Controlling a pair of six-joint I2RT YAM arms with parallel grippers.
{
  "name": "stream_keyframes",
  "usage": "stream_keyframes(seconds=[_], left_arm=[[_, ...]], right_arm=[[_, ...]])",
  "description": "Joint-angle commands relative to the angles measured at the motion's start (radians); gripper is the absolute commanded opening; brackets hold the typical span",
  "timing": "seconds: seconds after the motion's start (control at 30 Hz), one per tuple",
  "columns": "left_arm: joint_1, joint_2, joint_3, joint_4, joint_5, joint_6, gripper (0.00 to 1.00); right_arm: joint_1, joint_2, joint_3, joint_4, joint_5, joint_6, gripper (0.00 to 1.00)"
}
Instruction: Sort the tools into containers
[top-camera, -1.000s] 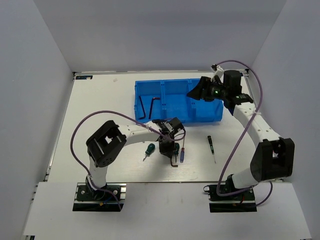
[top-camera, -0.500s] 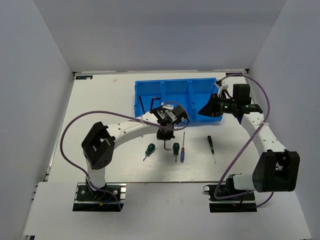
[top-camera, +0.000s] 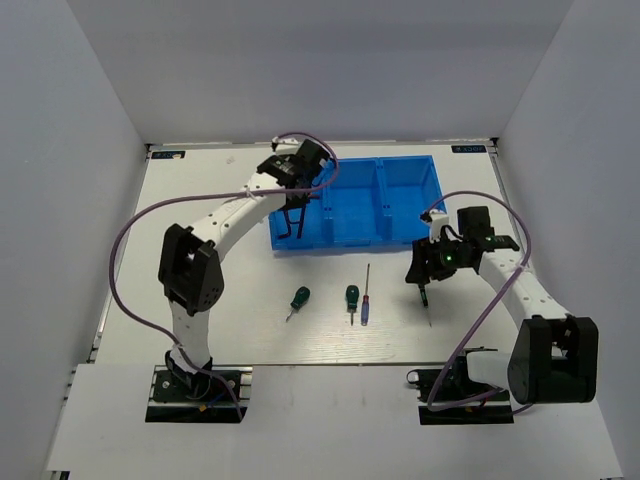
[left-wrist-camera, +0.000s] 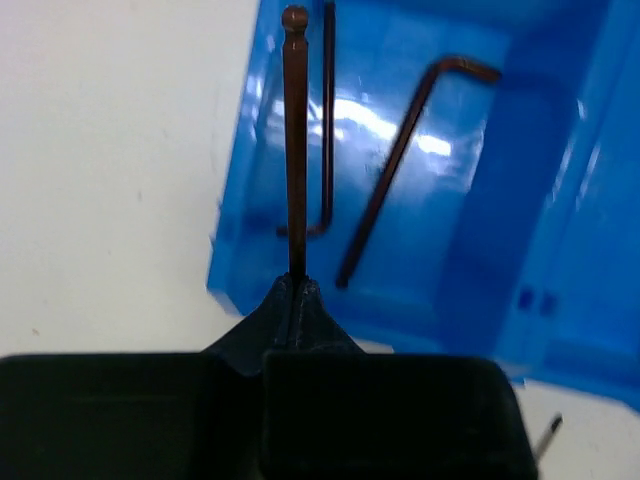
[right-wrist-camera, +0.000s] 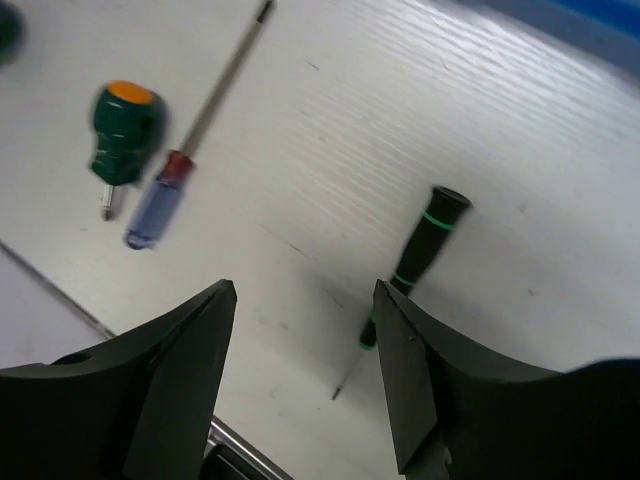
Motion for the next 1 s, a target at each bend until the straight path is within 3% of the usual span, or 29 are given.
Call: stream_keyframes(seconds=[0.0,0.13,0.33,0.4,0.6,0.63,0.73,0.83,0.87,0.93,0.97], left_arm=[[0.06,0.047,0.099,0.069,-0.009,0.137,0.0],[0.106,0.161,0.162,0.109,0.028,0.206,0.12],[0.129,0.206,0.19,0.127,0.088,0.231,0.53],[0.129,0.167,0.162,0.161,0.1,0.231,0.6],[0.096,0.003,0.006,0.27,0.158,0.322,0.62],[0.096,-0.039,-0.092,0.313,0.236,0.355,0.62],[0.068,-0.211,-0.293,0.468,0.498,0.471,0.62],[0.025,-0.276,-0.41,0.465,0.7,0.496,0.66],[0.011,-0.288,-0.435,0.465,0.72,0.496,0.66],[-0.032,-0.33,-0.526,0.486,0.77,0.469,0.66],[-0.047,-0.346,-0.556,0.505,0.771,0.458,0.68]], right_arm=[[0.003,-0.018,-0.039,0.019,0.178,-0.041,0.64],[0.003,0.005,-0.076,0.08,0.281,-0.045,0.66],[0.02,0.043,-0.114,0.139,0.339,-0.008,0.68],[0.023,0.063,-0.119,0.151,0.357,-0.005,0.68],[0.07,0.129,-0.148,0.226,0.396,0.022,0.67],[0.078,0.14,-0.151,0.239,0.429,0.027,0.65],[0.106,0.185,-0.15,0.277,0.48,0.053,0.52],[0.118,0.228,-0.145,0.266,0.492,0.071,0.23],[0.119,0.223,-0.139,0.254,0.491,0.074,0.02],[0.118,0.203,-0.122,0.208,0.46,0.064,0.0],[0.116,0.156,-0.086,0.193,0.368,0.056,0.0]])
